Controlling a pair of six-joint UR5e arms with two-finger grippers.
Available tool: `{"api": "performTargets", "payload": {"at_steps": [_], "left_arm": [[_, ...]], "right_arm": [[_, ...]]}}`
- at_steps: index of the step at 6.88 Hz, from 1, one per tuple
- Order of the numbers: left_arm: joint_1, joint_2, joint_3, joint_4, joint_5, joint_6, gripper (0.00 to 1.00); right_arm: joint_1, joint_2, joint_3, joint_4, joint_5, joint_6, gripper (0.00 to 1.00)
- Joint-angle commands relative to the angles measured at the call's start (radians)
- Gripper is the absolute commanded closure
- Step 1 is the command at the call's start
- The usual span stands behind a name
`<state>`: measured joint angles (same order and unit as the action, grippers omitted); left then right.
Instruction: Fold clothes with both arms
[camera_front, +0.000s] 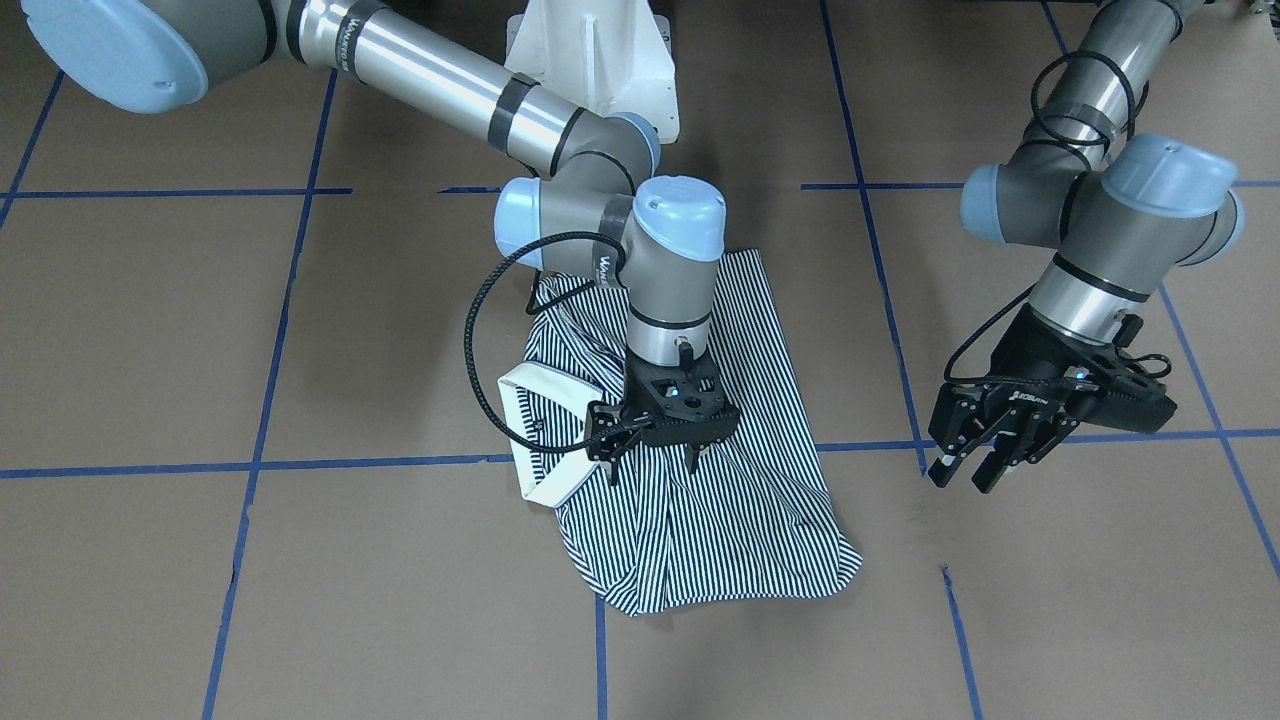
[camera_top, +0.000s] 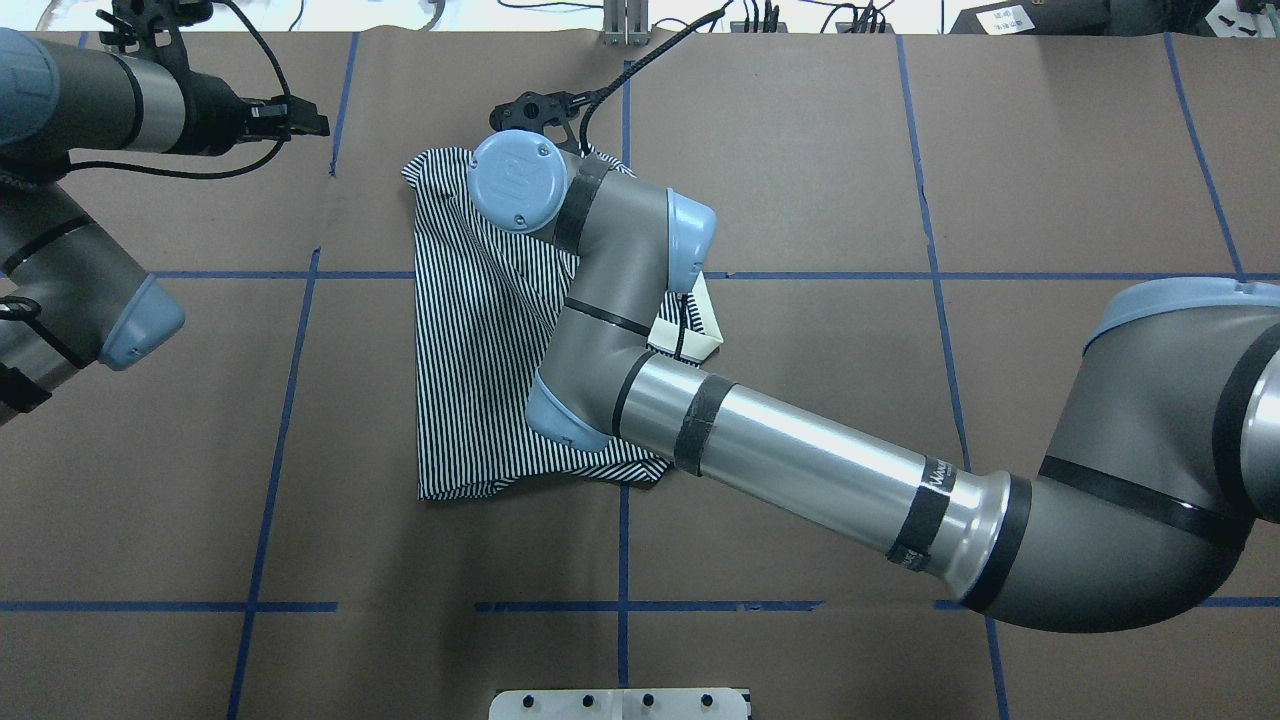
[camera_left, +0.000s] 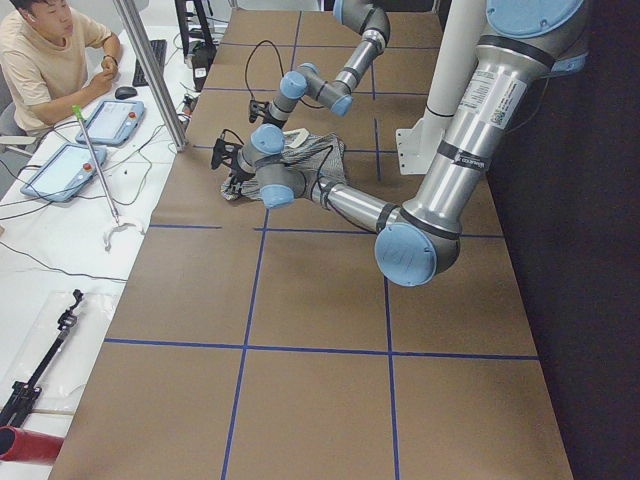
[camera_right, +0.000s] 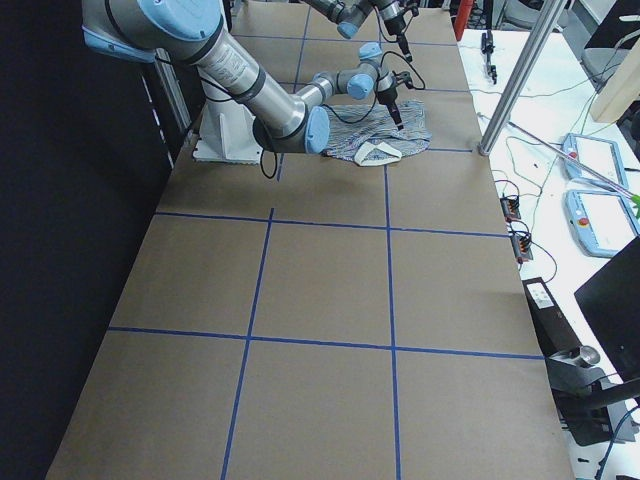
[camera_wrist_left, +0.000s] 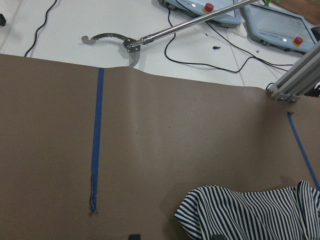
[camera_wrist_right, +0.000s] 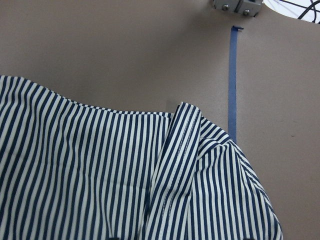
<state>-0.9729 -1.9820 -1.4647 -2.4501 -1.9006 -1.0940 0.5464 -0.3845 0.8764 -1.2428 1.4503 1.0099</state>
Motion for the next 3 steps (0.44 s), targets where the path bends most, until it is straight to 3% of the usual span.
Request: {"api": "performTargets", "payload": {"at_steps": [1,3], "left_arm": [[0.002,0.0,0.004,-0.001,0.0,-0.003,0.43],[0.003,-0.001,0.003,-0.001,0.0,-0.004,0.43]], "right_arm": [[-0.002,0.021,-0.062,0.017,-0.004,0.004,0.27],[-0.023,0.032,-0.06,0.019,0.002,0.002,0.28]]}}
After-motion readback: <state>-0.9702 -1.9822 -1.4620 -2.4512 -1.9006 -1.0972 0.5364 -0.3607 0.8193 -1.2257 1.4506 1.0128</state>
